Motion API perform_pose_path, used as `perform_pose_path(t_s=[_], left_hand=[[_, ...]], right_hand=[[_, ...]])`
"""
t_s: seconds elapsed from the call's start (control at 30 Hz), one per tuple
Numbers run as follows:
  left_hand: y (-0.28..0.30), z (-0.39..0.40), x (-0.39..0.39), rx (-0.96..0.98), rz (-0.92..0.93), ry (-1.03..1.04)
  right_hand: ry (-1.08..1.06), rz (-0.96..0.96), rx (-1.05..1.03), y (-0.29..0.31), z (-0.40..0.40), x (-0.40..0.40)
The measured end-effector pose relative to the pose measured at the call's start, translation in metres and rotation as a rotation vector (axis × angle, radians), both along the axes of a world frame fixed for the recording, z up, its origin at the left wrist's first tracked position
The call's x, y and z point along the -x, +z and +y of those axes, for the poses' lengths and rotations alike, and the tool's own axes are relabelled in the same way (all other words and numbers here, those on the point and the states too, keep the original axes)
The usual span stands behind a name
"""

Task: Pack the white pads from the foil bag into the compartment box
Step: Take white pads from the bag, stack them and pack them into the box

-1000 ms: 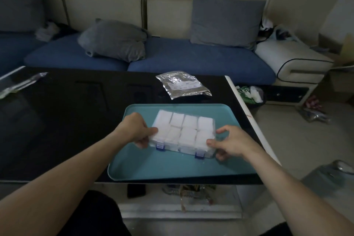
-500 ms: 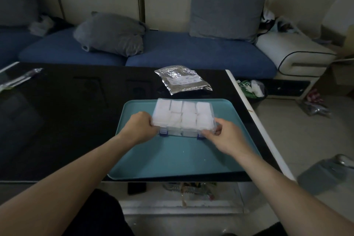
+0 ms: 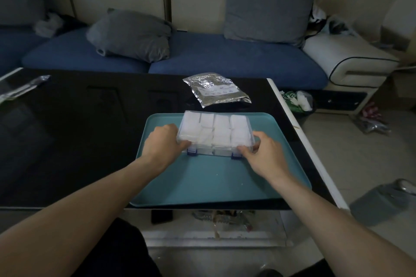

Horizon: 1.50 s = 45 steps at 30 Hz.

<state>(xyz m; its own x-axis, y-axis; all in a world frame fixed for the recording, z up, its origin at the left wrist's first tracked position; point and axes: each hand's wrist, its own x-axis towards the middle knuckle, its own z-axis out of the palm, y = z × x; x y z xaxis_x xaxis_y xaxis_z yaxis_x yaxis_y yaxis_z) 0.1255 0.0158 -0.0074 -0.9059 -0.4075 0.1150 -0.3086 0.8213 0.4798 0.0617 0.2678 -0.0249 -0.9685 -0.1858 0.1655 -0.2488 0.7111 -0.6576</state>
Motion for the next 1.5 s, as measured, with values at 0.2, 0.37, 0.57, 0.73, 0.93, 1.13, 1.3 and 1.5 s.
perform_pose_path(t_s=[0.2, 0.37, 0.57, 0.73, 0.93, 1.13, 1.3, 1.5], left_hand=[[-0.005, -0.002, 0.002, -0.115, -0.003, 0.052], [-0.011, 0.002, 0.006, -0.168, -0.033, 0.064], [-0.018, -0.001, 0.005, -0.135, -0.004, -0.024], [-0.016, -0.008, 0.001, 0.032, 0.079, -0.203], [-0.016, -0.01, 0.001, 0.087, 0.123, -0.191], [-0.017, -0.012, 0.001, 0.011, 0.095, -0.25], [-0.02, -0.016, -0.005, 0.162, -0.091, -0.346], [-0.023, -0.01, -0.01, 0.111, -0.1, -0.319]], right_hand=[[-0.045, -0.102, 0.114, -0.001, 0.0, 0.002], [-0.063, -0.175, 0.176, -0.001, 0.0, 0.005], [0.077, -0.242, 0.154, 0.006, 0.016, 0.009], [0.098, 0.024, 0.014, 0.007, 0.013, 0.004], [0.051, -0.014, 0.062, 0.002, 0.009, 0.005], [0.072, -0.078, 0.127, 0.003, 0.011, 0.003], [0.102, 0.035, -0.313, -0.001, 0.004, -0.005], [0.145, 0.095, -0.414, -0.008, -0.005, -0.009]])
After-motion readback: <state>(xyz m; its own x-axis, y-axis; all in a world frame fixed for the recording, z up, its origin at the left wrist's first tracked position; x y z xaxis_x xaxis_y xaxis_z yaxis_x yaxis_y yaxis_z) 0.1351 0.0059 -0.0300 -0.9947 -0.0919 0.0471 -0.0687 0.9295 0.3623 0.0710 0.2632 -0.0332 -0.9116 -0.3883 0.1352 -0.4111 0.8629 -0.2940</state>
